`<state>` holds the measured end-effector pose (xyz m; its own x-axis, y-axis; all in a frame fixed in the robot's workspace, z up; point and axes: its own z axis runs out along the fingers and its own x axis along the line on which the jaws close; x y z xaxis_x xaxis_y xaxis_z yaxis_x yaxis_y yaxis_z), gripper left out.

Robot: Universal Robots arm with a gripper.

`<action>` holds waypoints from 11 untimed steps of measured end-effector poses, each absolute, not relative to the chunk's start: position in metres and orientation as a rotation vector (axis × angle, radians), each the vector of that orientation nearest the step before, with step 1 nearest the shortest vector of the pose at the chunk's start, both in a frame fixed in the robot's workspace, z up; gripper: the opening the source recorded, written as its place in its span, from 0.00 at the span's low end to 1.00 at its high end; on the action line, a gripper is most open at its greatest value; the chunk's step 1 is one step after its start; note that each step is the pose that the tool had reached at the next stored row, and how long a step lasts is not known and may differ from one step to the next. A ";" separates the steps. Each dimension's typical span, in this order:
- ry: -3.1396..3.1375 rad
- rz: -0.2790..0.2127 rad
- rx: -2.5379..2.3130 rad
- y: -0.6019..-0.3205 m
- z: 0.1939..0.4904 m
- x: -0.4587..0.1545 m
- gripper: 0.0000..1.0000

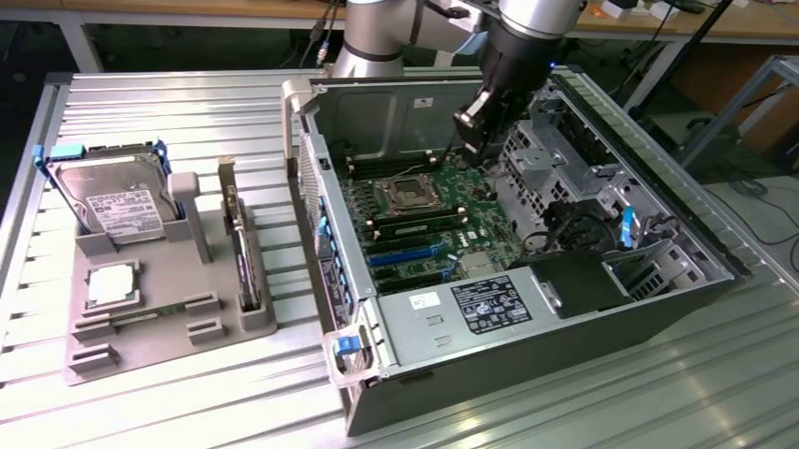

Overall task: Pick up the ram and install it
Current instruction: 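Press down the ram until it locks into place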

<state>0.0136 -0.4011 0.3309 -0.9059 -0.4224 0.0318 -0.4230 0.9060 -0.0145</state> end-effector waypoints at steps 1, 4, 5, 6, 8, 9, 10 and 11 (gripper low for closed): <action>-3.050 0.032 0.623 -0.401 0.331 0.014 0.11; -3.070 0.030 0.515 -0.401 0.330 0.014 0.11; -3.076 0.030 0.471 -0.401 0.330 0.014 0.11; -3.084 0.029 0.413 -0.401 0.330 0.014 0.11; -3.095 0.027 0.320 -0.401 0.330 0.014 0.11; -3.100 0.027 0.264 -0.401 0.329 0.014 0.11; -3.103 0.026 0.221 -0.401 0.329 0.014 0.11; -3.105 0.025 0.181 -0.401 0.329 0.014 0.11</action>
